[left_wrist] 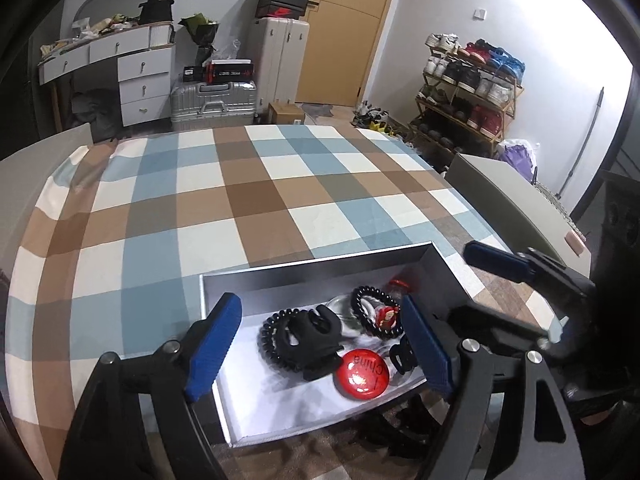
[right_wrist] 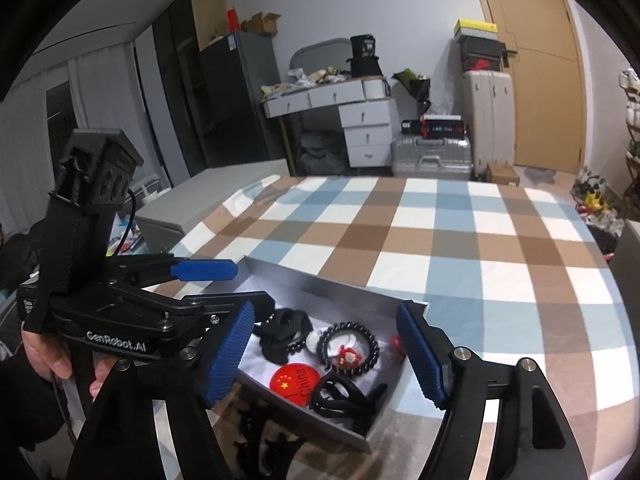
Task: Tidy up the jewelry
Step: 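Lower both items into the box and open both tools, then withdraw both tools from the box toward the black claw clips, then grasp a black claw clip with the right tool while the left tool grasps another claw clip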
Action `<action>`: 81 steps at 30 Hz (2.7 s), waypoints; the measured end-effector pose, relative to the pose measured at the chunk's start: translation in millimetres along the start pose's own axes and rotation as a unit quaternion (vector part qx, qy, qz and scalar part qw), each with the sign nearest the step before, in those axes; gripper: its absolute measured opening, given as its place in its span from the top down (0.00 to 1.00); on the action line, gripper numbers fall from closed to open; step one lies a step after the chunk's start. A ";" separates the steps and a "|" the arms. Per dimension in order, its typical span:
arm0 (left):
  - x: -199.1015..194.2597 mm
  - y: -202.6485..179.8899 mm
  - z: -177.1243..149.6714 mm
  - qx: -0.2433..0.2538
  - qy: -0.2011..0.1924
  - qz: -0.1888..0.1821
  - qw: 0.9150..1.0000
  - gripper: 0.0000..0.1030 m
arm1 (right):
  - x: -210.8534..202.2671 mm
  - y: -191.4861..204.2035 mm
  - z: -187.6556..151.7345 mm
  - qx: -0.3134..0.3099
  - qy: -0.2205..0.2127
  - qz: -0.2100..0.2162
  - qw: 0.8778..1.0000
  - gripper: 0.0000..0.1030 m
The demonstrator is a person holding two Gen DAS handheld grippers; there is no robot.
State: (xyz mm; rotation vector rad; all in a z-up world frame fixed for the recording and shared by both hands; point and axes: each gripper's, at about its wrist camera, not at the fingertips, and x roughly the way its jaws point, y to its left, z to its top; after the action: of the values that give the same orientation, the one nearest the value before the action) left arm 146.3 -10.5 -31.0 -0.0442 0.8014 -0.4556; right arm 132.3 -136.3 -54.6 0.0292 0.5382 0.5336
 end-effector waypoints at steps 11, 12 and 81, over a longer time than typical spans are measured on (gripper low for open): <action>-29.1 -4.6 -10.5 -0.002 -0.044 0.069 0.997 0.23 | -39.2 9.5 -5.9 0.004 -0.038 -0.015 0.999 0.17; -31.5 -5.0 -11.8 -0.001 -0.048 0.075 0.996 0.23 | -42.0 10.5 -6.7 0.007 -0.041 -0.013 0.999 0.16; -62.0 -42.3 -106.6 -0.036 -0.013 0.071 0.997 0.02 | -83.9 27.0 -121.5 0.000 0.066 -0.042 0.997 0.89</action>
State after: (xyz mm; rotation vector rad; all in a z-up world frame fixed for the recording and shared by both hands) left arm 18.1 -9.2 -54.4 -0.0594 0.7898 -0.2917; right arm -1.7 -167.7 -114.6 -0.0294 0.6655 0.4546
